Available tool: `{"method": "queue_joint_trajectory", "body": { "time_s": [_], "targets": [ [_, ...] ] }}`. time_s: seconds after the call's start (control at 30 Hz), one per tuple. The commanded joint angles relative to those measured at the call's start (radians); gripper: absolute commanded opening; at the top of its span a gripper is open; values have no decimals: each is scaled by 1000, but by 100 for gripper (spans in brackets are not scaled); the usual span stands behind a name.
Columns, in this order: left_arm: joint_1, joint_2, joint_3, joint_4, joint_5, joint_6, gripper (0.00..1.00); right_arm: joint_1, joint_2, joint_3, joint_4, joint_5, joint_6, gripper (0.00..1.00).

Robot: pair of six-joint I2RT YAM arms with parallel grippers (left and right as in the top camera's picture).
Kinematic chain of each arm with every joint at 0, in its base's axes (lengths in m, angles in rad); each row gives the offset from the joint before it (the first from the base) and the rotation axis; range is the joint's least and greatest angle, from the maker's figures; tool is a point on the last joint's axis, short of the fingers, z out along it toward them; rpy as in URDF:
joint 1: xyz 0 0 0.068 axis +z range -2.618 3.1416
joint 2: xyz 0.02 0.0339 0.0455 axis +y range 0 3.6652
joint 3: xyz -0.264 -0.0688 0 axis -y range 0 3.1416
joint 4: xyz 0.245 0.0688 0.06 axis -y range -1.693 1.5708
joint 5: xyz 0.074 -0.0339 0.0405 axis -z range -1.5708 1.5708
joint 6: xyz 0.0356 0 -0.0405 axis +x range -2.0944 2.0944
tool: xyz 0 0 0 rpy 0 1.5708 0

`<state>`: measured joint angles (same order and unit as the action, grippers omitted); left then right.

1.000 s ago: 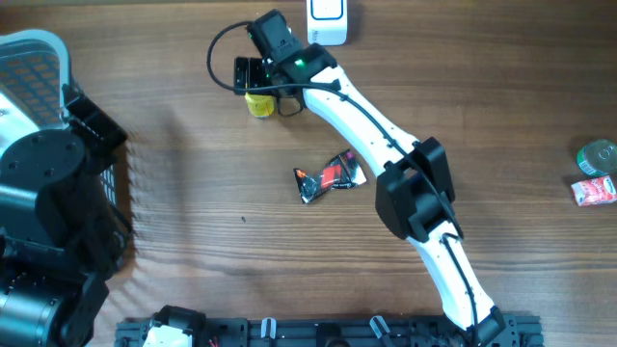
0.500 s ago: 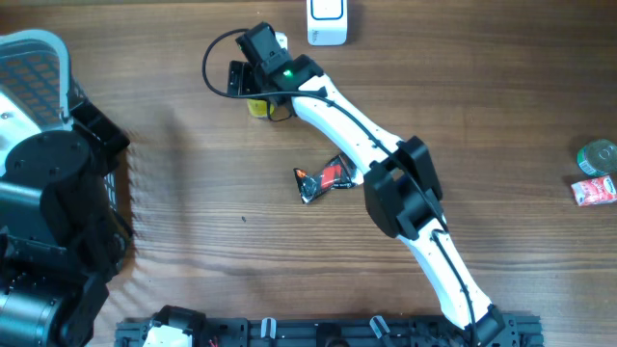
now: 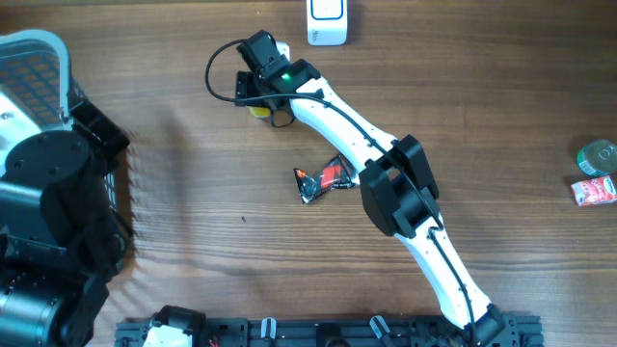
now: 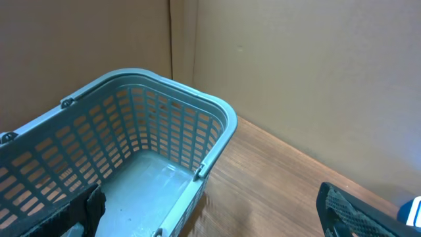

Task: Scan the item barcode
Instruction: 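Lower the right gripper around the yellow can and close it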

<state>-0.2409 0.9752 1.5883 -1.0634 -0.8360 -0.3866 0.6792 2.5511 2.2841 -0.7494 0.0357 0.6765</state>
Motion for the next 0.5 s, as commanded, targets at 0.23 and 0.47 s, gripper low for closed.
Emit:
{"method": "queue_joint_trajectory", "body": {
  "time_s": [0.23,0.47],
  "targets": [
    [3,-4,-1,0,9,-14,100,2,11,13,25,9,-218,77],
    [3,-4,-1,0,9,-14,100,2,11,13,-44,24,-293,72]
  ]
}}
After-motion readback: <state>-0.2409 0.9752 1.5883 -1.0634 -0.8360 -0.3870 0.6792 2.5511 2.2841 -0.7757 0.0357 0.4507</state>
